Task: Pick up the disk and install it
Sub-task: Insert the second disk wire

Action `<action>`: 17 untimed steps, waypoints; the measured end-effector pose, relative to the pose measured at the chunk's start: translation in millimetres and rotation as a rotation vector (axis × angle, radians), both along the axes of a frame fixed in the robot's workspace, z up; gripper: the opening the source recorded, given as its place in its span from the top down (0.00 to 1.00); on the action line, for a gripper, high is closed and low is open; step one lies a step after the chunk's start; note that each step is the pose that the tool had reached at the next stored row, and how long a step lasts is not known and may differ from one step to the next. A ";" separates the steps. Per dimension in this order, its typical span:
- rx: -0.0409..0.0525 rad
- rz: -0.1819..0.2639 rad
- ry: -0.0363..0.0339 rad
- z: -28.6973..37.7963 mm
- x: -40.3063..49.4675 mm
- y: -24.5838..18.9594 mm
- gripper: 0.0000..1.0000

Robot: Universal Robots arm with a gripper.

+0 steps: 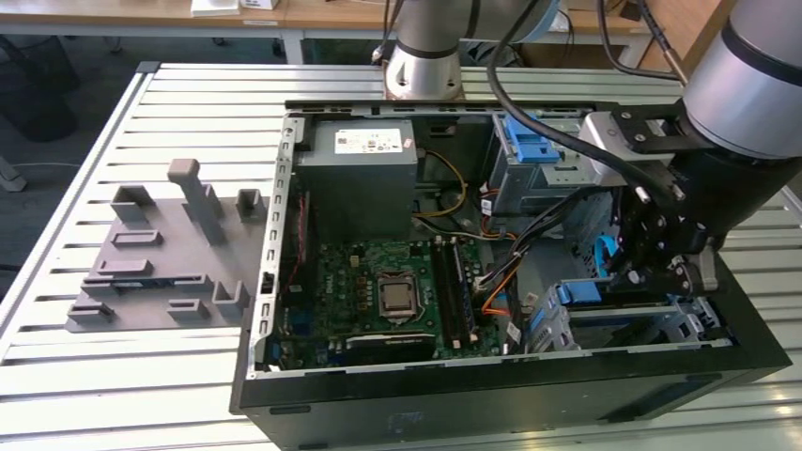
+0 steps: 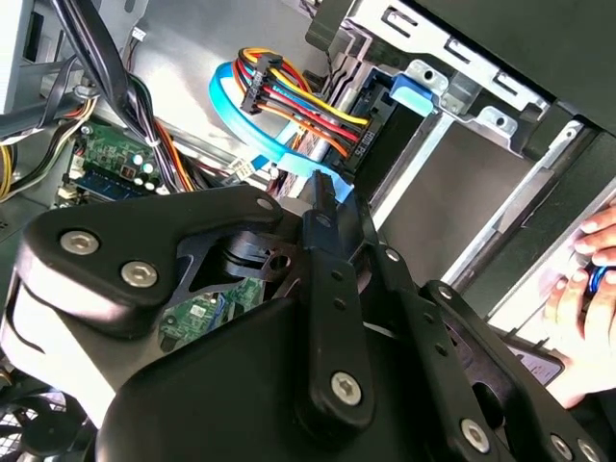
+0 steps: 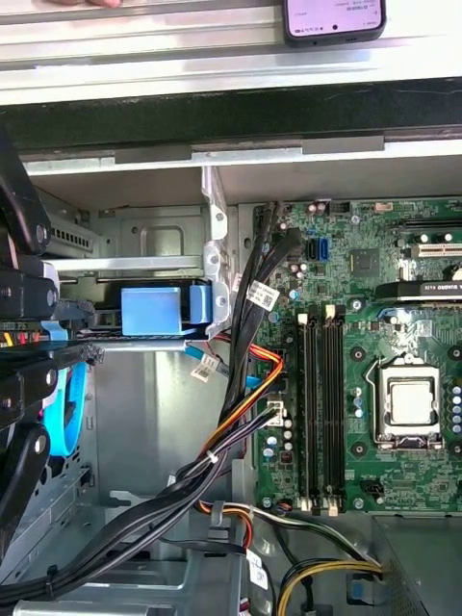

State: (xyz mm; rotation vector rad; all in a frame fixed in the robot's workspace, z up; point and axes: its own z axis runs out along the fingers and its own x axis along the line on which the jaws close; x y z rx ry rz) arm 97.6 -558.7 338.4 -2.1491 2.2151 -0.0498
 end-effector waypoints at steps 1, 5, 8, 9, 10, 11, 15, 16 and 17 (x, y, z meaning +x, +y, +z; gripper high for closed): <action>-0.0003 0.000 0.0000 0.4 0.0 0.0 0.76; -0.0013 0.000 0.0000 2.1 0.0 0.1 0.76; -0.0026 0.000 0.0000 4.6 0.0 0.2 0.76; -0.0026 0.000 0.0000 4.7 0.0 0.2 0.76; -0.0026 0.000 0.0000 4.8 0.0 0.2 0.78; -0.0028 0.000 0.0000 4.9 0.0 0.2 0.84; -0.0024 0.000 0.0000 4.9 0.0 0.2 0.89; -0.0023 0.000 0.0000 4.9 0.0 0.2 0.89; -0.0022 0.000 0.0000 4.9 0.0 0.2 0.89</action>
